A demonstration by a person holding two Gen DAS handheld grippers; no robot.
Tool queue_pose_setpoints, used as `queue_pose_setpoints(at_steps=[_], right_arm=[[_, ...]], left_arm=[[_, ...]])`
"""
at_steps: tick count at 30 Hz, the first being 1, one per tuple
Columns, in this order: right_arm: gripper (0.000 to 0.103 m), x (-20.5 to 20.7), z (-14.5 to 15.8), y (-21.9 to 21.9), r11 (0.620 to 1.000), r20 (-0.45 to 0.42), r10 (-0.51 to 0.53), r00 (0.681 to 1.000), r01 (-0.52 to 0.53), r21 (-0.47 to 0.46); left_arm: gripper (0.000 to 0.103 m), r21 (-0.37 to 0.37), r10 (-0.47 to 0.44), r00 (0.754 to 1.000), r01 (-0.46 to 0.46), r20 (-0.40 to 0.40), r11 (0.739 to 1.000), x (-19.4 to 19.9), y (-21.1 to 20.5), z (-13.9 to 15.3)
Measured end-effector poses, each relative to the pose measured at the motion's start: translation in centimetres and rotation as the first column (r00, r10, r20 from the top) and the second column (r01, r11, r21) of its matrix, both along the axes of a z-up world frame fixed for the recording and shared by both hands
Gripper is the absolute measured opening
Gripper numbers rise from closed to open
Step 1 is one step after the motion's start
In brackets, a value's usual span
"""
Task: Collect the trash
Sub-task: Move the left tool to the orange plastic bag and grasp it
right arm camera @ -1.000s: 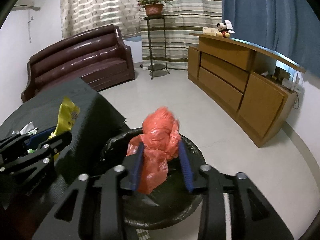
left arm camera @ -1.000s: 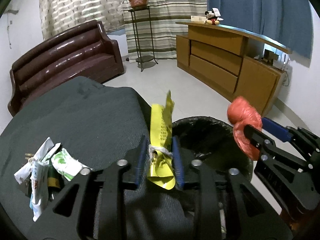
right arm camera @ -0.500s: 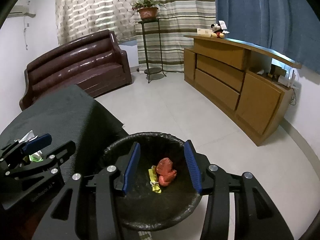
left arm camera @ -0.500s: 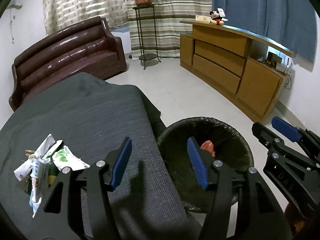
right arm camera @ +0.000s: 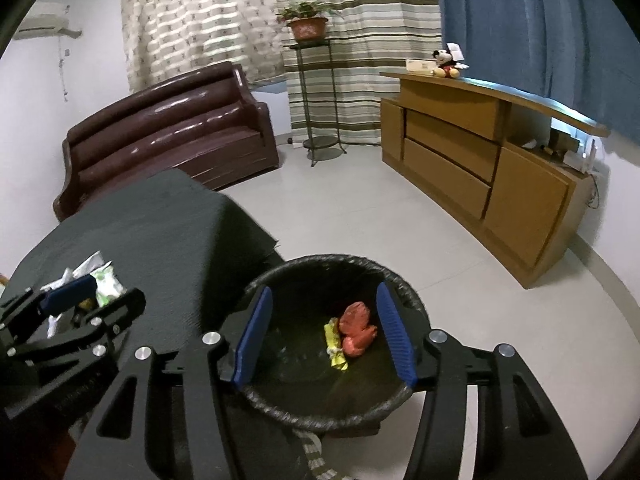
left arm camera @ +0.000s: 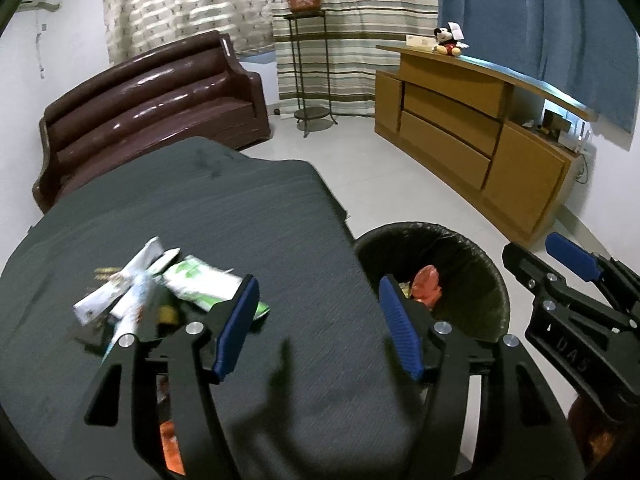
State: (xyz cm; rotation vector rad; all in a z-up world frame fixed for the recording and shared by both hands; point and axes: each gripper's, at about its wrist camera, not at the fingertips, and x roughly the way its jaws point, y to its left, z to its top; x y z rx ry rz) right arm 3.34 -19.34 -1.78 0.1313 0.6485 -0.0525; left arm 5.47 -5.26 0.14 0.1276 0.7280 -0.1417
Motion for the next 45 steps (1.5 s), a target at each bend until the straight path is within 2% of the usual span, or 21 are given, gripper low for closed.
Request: queue_pose_setpoints(at_steps=[14, 19, 38, 39, 44, 45], right_arm=[[0.054, -3.5, 0.1, 3.1, 0.996, -0.017, 0.081, 0.997, -0.082, -0.027], [0.054, -4.3, 0.1, 4.0, 0.994, -0.011, 0.100, 0.995, -0.100, -0.047], [0.054, -5.1, -0.6, 5.8, 0.987, -0.015, 0.154, 0.988, -0.155, -0.046], [0.054, -5.1, -0.6, 5.8, 0.987, -0.015, 0.155, 0.988, -0.155, -0.046], [0.054, -5.1, -0.6, 5.8, 0.987, -0.016, 0.154, 0.988, -0.154, -0.046], [0.054, -5.1, -0.6, 5.7, 0.987, -0.016, 0.154, 0.988, -0.155, -0.045]], left_arm=[[0.061, -0.002, 0.069, 0.998, -0.069, 0.002, 0.998, -5.3, 4.9, 1.0], [0.062, 0.010, 0.078, 0.997, -0.078, -0.006, 0.997, -7.1, 6.1, 0.4], [0.063, 0.014, 0.123, 0.989, -0.122, -0.084, 0.992, -8.4, 8.2, -2.3], [0.061, 0.012, 0.121, 0.989, -0.121, -0.087, 0.993, -8.4, 8.2, -2.4], [0.034, -0.002, 0.105, 0.988, -0.106, -0.117, 0.994, -8.0, 8.2, -2.9], [0.034, -0.012, 0.098, 0.988, -0.100, -0.117, 0.995, -8.1, 8.3, -3.0]])
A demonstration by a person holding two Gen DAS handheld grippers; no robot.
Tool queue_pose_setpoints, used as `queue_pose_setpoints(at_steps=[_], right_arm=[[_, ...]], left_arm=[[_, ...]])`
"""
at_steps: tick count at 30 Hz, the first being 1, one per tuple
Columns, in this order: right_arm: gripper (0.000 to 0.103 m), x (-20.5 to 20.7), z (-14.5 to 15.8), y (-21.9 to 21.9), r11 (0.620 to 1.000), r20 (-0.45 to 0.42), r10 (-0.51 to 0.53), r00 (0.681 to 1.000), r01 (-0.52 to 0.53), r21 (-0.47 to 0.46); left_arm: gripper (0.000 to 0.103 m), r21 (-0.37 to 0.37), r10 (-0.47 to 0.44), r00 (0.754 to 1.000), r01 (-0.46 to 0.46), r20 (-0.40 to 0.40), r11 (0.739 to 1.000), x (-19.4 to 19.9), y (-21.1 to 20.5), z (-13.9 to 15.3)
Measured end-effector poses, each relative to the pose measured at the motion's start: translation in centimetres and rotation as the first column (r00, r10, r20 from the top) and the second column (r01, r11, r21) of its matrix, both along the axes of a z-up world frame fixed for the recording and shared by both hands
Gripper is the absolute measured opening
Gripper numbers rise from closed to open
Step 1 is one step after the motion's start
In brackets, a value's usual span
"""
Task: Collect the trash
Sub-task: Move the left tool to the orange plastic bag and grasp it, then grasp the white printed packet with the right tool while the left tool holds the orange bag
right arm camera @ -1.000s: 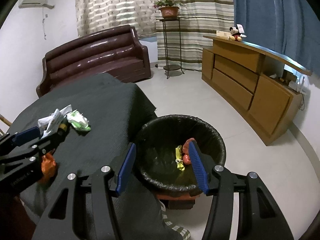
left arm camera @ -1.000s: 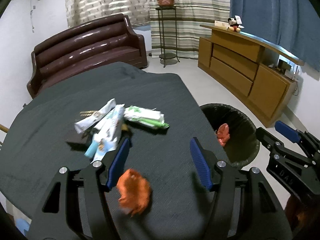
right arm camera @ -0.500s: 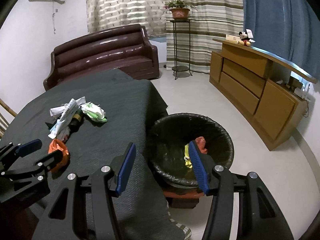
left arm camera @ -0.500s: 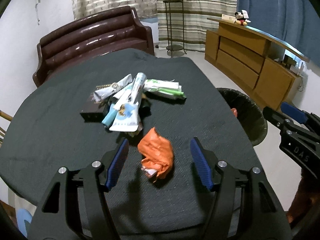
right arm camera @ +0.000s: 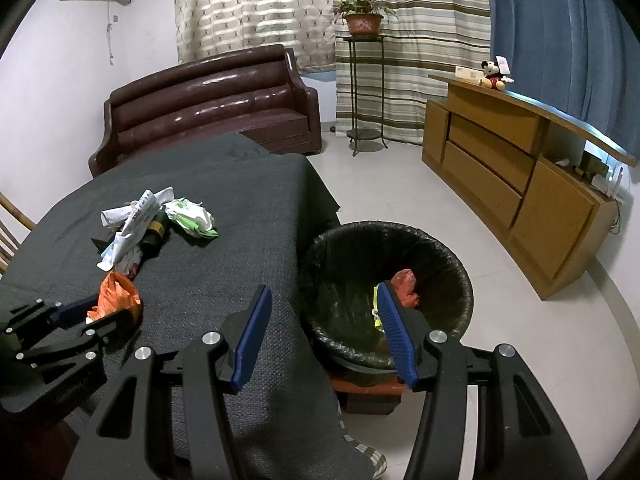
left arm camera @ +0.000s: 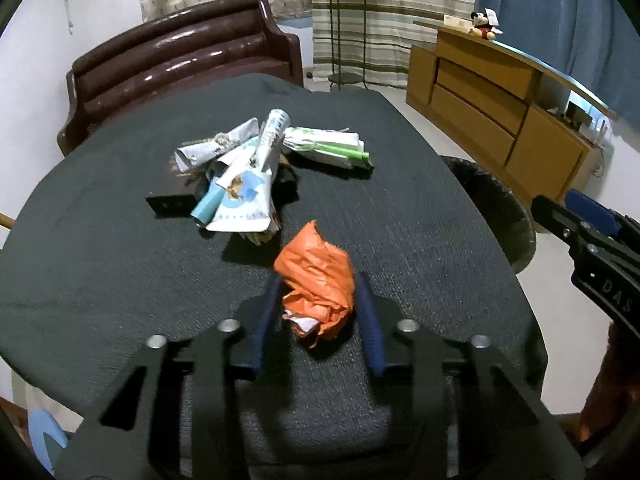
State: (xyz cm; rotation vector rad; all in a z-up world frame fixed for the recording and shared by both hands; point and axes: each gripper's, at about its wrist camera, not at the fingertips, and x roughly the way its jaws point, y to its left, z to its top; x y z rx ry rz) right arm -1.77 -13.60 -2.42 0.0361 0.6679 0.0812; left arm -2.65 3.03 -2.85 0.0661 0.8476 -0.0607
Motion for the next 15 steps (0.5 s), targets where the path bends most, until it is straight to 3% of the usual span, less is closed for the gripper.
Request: queue_pose_setpoints(at_steps=[8, 15], right_arm=[[0.054, 0.1, -0.2, 0.3, 1.000, -0.001, 0.002, 1.000, -0.002, -0.001], [0.054, 0.9, 0.0, 2.6, 0.999, 0.000, 0.034, 0.999, -0.034, 0.016]], left_arm=[[0.034, 0.007, -0.013, 0.994, 0.013, 0.113, 1.000, -1.6, 0.7, 2.2], [0.034, 0.012, 0.055, 0.986, -0.058, 0.155, 0.998, -1.3, 4.3, 3.4]])
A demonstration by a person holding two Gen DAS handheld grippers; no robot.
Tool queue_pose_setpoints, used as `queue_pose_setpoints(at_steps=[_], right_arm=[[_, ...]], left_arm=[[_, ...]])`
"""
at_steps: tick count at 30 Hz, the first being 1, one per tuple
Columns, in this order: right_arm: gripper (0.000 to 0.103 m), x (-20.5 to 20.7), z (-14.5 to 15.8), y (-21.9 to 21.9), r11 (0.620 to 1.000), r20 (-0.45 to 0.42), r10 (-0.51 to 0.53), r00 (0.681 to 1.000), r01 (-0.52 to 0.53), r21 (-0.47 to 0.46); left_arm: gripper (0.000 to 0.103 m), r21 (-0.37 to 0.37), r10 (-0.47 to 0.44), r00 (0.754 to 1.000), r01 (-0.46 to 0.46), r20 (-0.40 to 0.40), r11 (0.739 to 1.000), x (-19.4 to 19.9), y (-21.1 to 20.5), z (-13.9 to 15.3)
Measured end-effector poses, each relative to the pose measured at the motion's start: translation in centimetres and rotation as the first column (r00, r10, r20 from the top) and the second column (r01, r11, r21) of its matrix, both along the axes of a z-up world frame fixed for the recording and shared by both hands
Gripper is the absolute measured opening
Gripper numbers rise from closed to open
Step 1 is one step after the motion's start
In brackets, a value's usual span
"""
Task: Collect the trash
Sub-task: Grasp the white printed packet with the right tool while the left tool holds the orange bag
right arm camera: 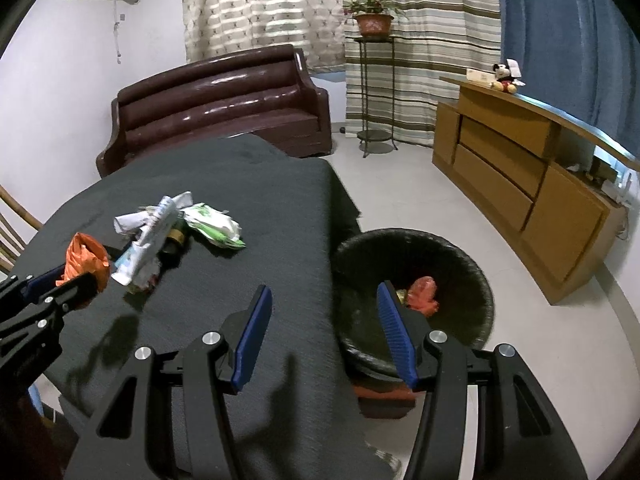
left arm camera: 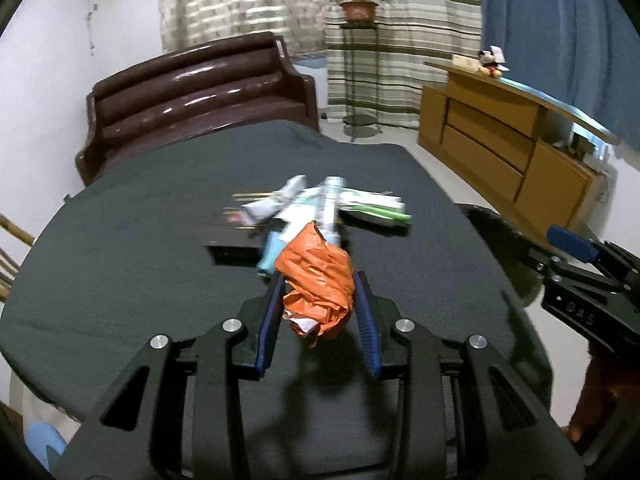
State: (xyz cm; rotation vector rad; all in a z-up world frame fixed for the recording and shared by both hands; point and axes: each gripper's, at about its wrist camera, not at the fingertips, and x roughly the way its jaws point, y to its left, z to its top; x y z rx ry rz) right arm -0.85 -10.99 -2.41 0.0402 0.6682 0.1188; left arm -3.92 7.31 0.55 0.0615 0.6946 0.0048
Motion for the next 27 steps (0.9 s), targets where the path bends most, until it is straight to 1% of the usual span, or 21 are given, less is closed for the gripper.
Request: queue_pose_setpoints(at_steps=[2, 7, 13, 20, 27], right_arm=[[0.054, 0.5, 0.0, 0.9, 1.000, -0.003, 0.013, 1.000, -0.013, 0.011], [0.054, 1.6, 0.3, 4.0, 0.998, -0.010, 0.058, 0.998, -0.058, 0.028], [0.054, 2.8, 0.9, 8.2, 0.991, -0.010, 0.129, 0.992, -0.129, 0.030], [0.054, 4.2, 0.5, 11.7, 0.984, -0.036, 0.180, 0.983, -0.179, 0.026], [0.054, 5.2, -0.3, 14.3, 0.980, -0.078, 0.201, 0.976, -0.201, 0.013]], left_arm=[[0.034, 0.001, 0.021, 1.000, -0.021, -0.006, 1.000, 0.3, 1.1, -0.1], [0.034, 0.031, 0.093, 0.996, -0.093, -0.002, 0.995, 0.7, 4.7, -0.2], [0.034, 0.020, 0.175, 0.985, -0.175, -0.005, 0.984, 1.4, 9.4, -0.2], [0.034, 0.037, 0.216, 0.976, -0.216, 0.004, 0.976, 2.3, 12.4, -0.2], [0.034, 0.013, 0.225, 0.974, -0.224, -0.020, 0.974, 3.1, 13.9, -0.9]])
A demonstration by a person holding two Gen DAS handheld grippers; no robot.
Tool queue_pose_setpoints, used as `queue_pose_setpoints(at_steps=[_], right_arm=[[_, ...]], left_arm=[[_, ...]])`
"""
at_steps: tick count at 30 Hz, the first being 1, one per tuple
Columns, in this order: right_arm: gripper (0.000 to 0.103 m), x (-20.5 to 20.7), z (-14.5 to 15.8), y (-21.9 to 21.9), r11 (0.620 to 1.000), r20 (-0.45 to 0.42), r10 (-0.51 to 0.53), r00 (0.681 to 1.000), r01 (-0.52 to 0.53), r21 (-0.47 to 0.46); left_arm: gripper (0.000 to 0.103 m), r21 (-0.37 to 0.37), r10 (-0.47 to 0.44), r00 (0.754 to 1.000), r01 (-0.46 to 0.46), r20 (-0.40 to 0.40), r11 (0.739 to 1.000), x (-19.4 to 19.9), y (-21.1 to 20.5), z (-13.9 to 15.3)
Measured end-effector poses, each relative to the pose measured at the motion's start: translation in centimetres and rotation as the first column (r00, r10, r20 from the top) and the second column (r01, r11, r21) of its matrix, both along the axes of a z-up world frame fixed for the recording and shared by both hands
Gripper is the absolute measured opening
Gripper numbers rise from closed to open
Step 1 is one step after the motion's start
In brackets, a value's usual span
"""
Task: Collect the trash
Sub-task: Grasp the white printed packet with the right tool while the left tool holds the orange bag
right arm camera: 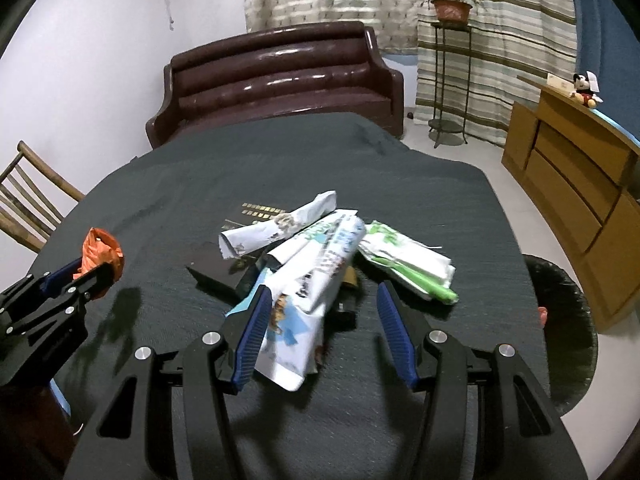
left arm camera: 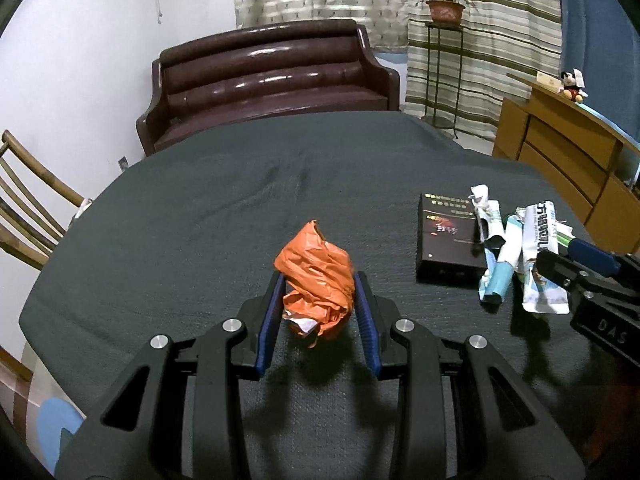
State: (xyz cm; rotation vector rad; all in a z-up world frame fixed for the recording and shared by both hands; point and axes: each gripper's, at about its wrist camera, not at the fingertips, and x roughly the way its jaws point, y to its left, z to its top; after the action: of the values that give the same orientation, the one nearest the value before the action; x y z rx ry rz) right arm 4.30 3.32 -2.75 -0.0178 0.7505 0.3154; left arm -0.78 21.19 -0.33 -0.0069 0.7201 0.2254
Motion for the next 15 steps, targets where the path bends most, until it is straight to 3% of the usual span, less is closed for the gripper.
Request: queue_pose_setpoints(at_steps=[3, 9, 15], right_arm=[[0.052, 0.08, -0.05, 0.28, 1.000, -0.010, -0.001, 1.000, 0.001, -0.001], [0.033, -0.07, -0.37, 0.28, 1.000, -0.029, 0.002, 1.000, -0.002, 0.002], [0.030, -0.49, -0.09, -0.23, 1.000, -0.017, 0.002, 1.000, -0.001, 0.019]], left_arm=[[0.034, -0.009, -0.007, 1.000, 0.007, -0.003, 1.000, 0.19, 0.25, -0.19], [0.034, -0.018, -0.021, 1.000, 0.020, -0.015, 1.000, 0.44, 0.35, -0.61], [0.034, -0.016, -0.030, 0.999, 0.030, -0.017, 0.999, 0.66, 0.47, -0.60]])
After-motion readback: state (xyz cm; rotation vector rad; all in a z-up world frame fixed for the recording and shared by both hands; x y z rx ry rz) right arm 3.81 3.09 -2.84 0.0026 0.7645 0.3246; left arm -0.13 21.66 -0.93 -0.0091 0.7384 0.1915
